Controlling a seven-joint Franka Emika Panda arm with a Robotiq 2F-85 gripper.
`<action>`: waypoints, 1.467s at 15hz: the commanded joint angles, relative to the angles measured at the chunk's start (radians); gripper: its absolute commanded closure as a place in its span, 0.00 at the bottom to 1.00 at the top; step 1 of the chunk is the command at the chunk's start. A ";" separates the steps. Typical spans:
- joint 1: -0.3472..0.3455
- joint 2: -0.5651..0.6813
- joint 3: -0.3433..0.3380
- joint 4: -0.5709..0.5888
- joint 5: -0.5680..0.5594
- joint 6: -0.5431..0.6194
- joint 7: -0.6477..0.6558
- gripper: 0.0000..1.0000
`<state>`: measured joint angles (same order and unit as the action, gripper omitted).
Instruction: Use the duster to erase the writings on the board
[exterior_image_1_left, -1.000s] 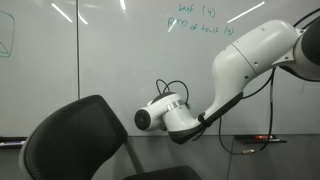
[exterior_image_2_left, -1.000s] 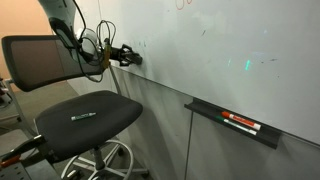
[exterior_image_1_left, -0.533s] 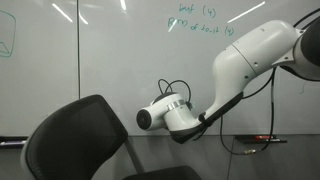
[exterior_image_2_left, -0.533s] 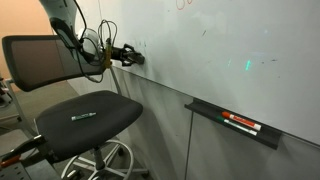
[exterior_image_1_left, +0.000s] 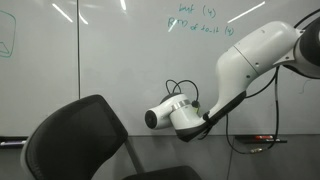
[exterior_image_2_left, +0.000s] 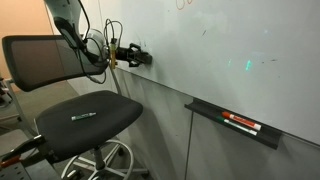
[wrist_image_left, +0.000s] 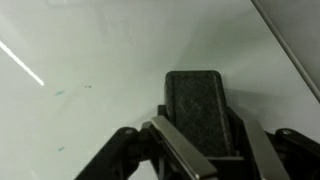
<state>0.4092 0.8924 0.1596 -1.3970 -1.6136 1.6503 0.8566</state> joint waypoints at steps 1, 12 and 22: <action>-0.039 -0.009 -0.030 0.031 -0.041 0.047 -0.044 0.69; 0.005 -0.011 0.027 0.080 -0.019 0.126 -0.060 0.69; -0.085 -0.293 0.045 -0.239 0.199 0.088 -0.085 0.69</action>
<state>0.3673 0.7478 0.1974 -1.4554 -1.4846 1.7183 0.8026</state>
